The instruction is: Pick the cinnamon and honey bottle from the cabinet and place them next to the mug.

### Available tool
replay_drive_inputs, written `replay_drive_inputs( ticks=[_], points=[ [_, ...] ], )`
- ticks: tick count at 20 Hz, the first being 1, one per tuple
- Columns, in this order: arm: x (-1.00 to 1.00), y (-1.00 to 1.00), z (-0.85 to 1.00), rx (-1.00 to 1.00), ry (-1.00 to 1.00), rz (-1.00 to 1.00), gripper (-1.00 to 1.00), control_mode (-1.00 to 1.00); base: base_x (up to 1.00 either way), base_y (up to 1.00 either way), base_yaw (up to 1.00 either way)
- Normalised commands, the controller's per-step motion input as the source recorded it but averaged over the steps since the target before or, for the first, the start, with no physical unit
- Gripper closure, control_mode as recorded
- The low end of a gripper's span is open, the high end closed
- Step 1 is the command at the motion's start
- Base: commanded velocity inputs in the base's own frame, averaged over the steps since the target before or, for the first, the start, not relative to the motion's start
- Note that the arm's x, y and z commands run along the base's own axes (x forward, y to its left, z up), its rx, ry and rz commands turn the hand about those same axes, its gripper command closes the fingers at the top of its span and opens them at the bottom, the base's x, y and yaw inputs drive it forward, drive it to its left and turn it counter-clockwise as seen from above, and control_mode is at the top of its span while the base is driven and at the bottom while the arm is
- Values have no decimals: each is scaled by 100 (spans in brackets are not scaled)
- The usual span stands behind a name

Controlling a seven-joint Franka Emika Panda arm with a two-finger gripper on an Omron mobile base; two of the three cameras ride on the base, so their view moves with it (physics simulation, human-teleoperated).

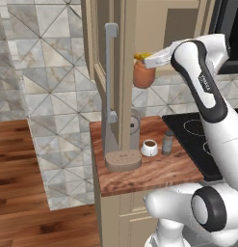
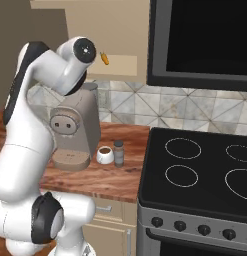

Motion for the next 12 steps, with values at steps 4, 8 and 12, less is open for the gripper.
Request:
replay_drive_inputs(
  ticks=[4,8,12],
  points=[
    [-61,-38,-19,0,0,11,100,-100,0,0,0],
    [-49,-41,-18,0,0,21,100,-100,0,0,0],
    [-50,-47,-15,0,0,25,100,-100,0,0,0]
  ],
)
